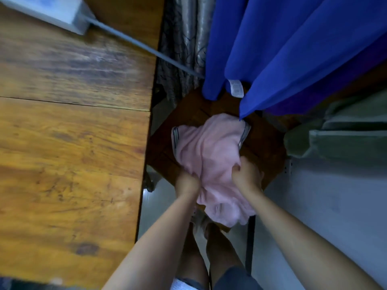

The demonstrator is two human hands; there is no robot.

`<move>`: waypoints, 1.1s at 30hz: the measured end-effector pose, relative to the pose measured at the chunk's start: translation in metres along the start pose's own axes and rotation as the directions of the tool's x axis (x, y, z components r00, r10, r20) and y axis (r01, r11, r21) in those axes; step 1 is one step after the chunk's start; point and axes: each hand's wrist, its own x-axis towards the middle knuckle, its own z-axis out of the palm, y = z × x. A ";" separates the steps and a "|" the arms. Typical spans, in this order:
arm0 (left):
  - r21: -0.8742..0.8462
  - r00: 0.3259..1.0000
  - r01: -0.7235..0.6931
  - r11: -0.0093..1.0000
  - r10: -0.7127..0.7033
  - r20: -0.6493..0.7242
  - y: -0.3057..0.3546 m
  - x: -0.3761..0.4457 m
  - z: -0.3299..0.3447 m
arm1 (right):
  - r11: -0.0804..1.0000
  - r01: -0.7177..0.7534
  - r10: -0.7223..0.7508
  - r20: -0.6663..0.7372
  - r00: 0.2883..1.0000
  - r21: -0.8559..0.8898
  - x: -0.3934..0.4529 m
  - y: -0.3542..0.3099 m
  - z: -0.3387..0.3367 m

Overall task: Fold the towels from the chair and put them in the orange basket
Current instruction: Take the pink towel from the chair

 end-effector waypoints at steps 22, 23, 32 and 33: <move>-0.051 0.263 -0.936 0.349 0.597 -0.758 0.063 -0.225 -0.352 | 0.564 0.812 -0.515 -0.703 0.490 0.153 -0.262 -0.261 -0.199; 0.000 0.206 -0.943 0.332 0.586 -0.783 0.059 -0.232 -0.377 | 0.551 0.826 -0.531 -0.714 0.456 0.118 -0.278 -0.279 -0.199; 0.295 -0.004 -0.890 0.347 0.642 -0.767 -0.050 -0.220 -0.533 | 0.418 0.903 -0.589 -0.727 0.351 0.098 -0.377 -0.391 -0.156; 0.317 0.049 -0.853 0.415 0.668 -0.742 -0.069 -0.206 -0.539 | 0.439 0.895 -0.608 -0.710 0.356 0.073 -0.376 -0.393 -0.139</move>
